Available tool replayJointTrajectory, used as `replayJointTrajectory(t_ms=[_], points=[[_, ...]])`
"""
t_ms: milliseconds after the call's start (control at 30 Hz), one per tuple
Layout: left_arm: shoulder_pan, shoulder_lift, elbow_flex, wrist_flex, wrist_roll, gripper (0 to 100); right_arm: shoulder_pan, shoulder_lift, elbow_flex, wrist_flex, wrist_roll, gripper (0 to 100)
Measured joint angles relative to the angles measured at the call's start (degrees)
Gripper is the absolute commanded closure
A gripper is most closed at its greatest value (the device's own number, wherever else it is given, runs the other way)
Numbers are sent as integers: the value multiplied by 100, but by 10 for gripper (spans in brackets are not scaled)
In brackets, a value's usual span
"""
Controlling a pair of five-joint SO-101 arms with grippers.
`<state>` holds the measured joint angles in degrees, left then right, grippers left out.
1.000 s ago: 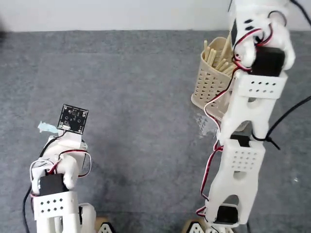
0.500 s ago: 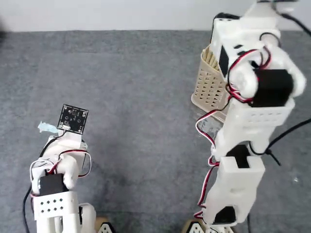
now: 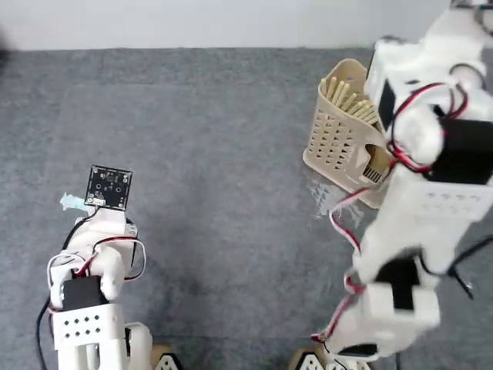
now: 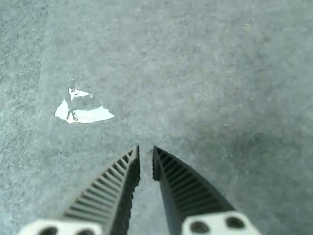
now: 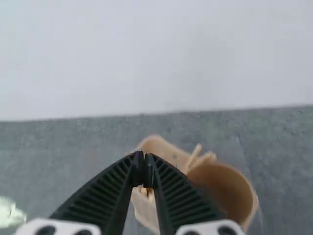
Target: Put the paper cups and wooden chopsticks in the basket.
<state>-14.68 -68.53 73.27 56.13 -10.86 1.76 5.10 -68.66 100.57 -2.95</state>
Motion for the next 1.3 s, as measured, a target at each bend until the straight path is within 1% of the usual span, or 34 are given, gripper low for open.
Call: replayJointTrajectory(t_ms=[133, 233, 300, 433, 633, 767, 900, 1100, 1200, 1300], points=[[0, 0, 158, 0, 0, 957, -149, -1495, 2356, 0, 0, 991], [0, 0, 281, -88, 0, 957, -123, -2549, 4018, -79, -9, 991], [0, 0, 290, -132, 0, 957, -141, -3209, 5046, -343, -18, 991], [0, 0, 290, -149, 0, 957, -123, -4554, 7095, -1134, -26, 991], [0, 0, 387, -176, 202, 957, -141, -6725, 10136, -2787, -26, 991], [202, 0, 484, -281, 202, 957, -132, -8044, 12035, -3569, -26, 991], [422, 0, 536, -360, 202, 985, -149, -9169, 13345, -3798, -26, 991], [721, 0, 607, -457, 202, 986, -132, -10549, 14646, -3815, -26, 991], [809, -53, 721, -457, 202, 986, -132, -10804, 15033, -3815, -26, 991], [897, -457, 914, -466, 202, 986, -185, -10822, 15156, -3815, -26, 991]])
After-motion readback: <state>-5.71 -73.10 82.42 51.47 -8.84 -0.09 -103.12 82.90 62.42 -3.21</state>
